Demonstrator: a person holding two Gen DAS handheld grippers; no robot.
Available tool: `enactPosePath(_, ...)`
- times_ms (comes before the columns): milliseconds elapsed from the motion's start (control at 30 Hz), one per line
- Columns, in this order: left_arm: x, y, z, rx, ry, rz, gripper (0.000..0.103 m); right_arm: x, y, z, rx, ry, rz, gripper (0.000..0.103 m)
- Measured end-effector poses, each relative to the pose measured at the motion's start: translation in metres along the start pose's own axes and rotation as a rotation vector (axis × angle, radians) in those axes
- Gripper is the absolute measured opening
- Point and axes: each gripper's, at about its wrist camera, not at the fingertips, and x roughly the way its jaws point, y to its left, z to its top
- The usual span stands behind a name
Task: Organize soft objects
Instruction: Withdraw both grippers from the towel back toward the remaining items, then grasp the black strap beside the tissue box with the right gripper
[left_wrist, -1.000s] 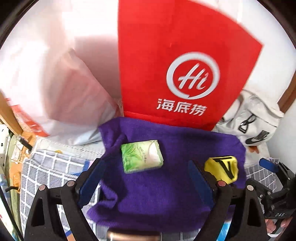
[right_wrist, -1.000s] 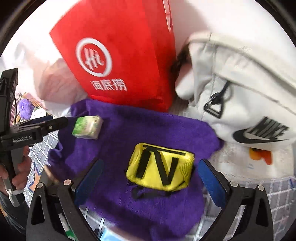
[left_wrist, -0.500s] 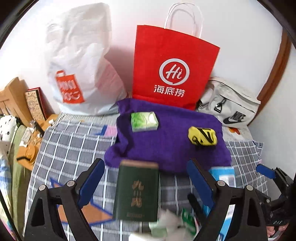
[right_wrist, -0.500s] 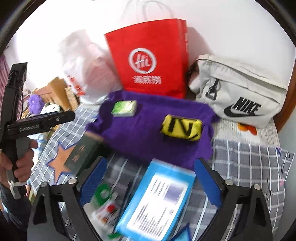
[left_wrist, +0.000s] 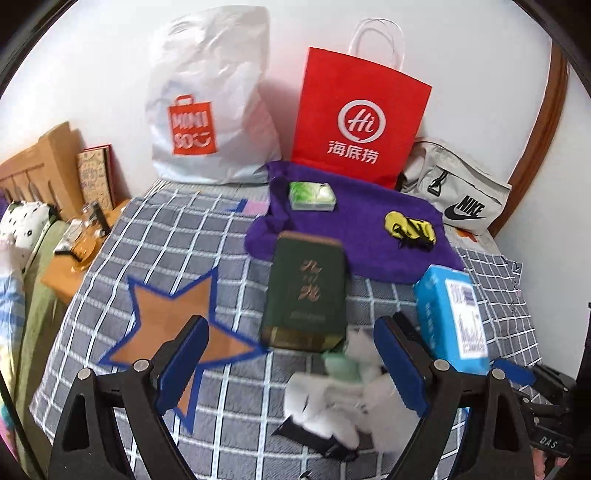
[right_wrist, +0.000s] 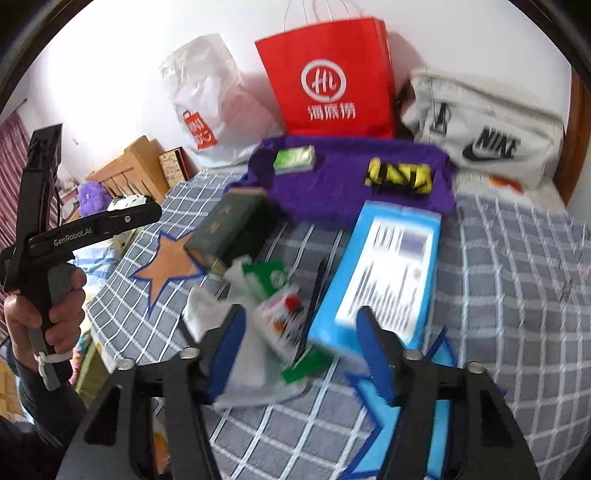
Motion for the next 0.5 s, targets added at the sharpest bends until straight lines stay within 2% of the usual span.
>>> enactPosePath(100, 0.000, 0.005, -0.018, -0.005, 0.000, 0.014, 0.090, 0.010, -0.001, -0.012, 0.033, 0.025, 0.014, 0.039)
enactPosePath(367, 0.005, 0.017, -0.045, -0.010, 0.013, 0.003, 0.090, 0.036, -0.009, -0.021, 0.106, 0.029, 0.011, 0.039)
enactPosePath(433, 0.008, 0.019, -0.049, -0.012, 0.021, 0.011, 0.090, 0.040, -0.010, -0.021, 0.118, 0.024, 0.014, 0.036)
enactPosePath(500, 0.010, 0.020, -0.051, -0.007, 0.028, 0.011, 0.090, 0.046, -0.012, -0.021, 0.136, 0.021, 0.014, 0.026)
